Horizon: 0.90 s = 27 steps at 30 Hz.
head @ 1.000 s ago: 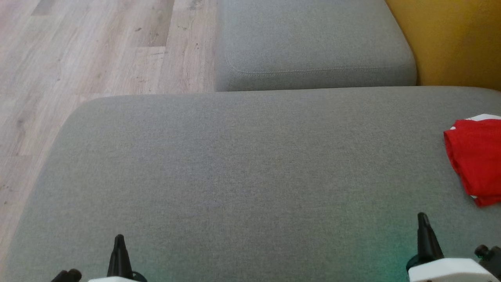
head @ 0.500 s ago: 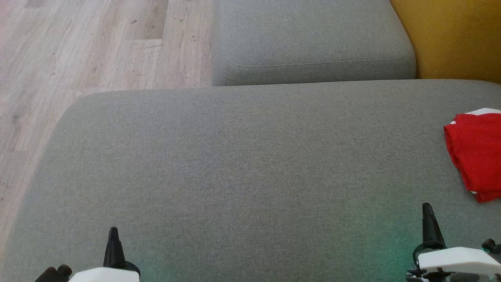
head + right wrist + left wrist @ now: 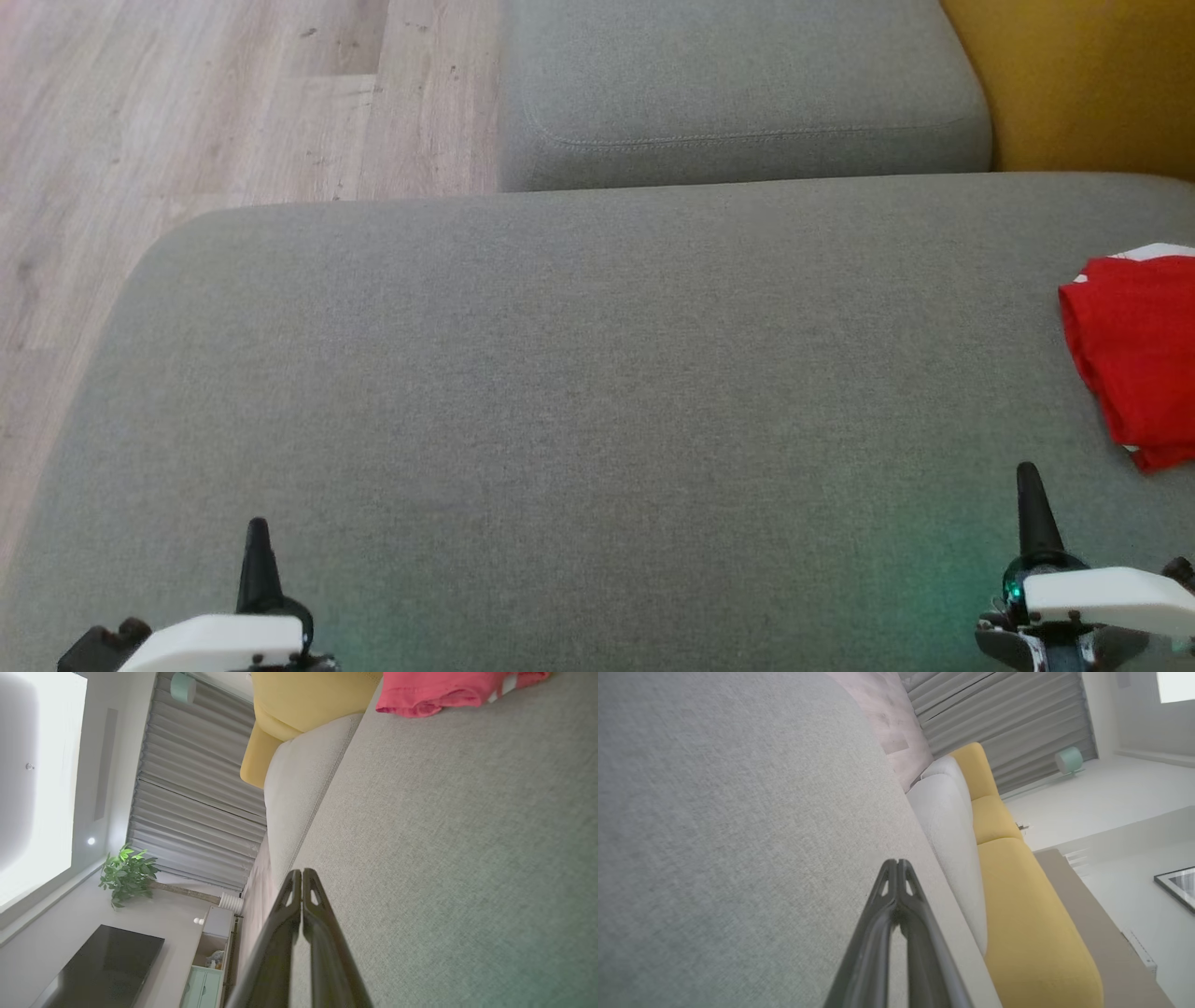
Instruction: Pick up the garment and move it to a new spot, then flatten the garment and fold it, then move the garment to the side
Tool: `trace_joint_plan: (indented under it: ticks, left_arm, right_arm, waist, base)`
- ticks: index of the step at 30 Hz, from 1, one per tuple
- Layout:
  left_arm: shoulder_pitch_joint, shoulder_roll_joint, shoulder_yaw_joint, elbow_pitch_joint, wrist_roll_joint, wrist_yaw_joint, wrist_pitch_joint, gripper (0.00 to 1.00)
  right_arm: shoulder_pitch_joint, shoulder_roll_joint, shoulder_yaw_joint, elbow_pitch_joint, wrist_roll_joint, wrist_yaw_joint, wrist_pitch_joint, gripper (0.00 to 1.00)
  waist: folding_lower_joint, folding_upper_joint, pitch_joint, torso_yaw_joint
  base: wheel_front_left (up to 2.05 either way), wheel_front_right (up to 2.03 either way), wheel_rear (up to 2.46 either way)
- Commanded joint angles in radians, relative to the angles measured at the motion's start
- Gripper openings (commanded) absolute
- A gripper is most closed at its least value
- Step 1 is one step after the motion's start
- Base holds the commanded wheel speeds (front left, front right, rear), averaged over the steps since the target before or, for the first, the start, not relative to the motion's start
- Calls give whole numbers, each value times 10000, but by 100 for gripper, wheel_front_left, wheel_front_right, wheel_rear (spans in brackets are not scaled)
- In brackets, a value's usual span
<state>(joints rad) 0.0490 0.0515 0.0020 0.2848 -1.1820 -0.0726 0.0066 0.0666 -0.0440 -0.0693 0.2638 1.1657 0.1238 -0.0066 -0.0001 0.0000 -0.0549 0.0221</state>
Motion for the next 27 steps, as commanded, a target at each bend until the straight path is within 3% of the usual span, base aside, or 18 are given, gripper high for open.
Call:
trace_joint_plan:
  ticks: [1, 27]
  left_arm:
    - [-644, -1, 351, -347, -363, -141, 84, 0]
    - [-1342, -10, 927, -382, -3301, -472, 822, 0]
  right_arm:
    - [-628, -146, 94, -290, 410, 51, 122, 0]
    - [-1460, -150, -222, -219, 3508, 65, 860, 0]
  waist:
    - [1, 0, 34, -14]
    - [1, 0, 445, -170]
  base:
    - [0, 0, 0]
    - [0, 0, 0]
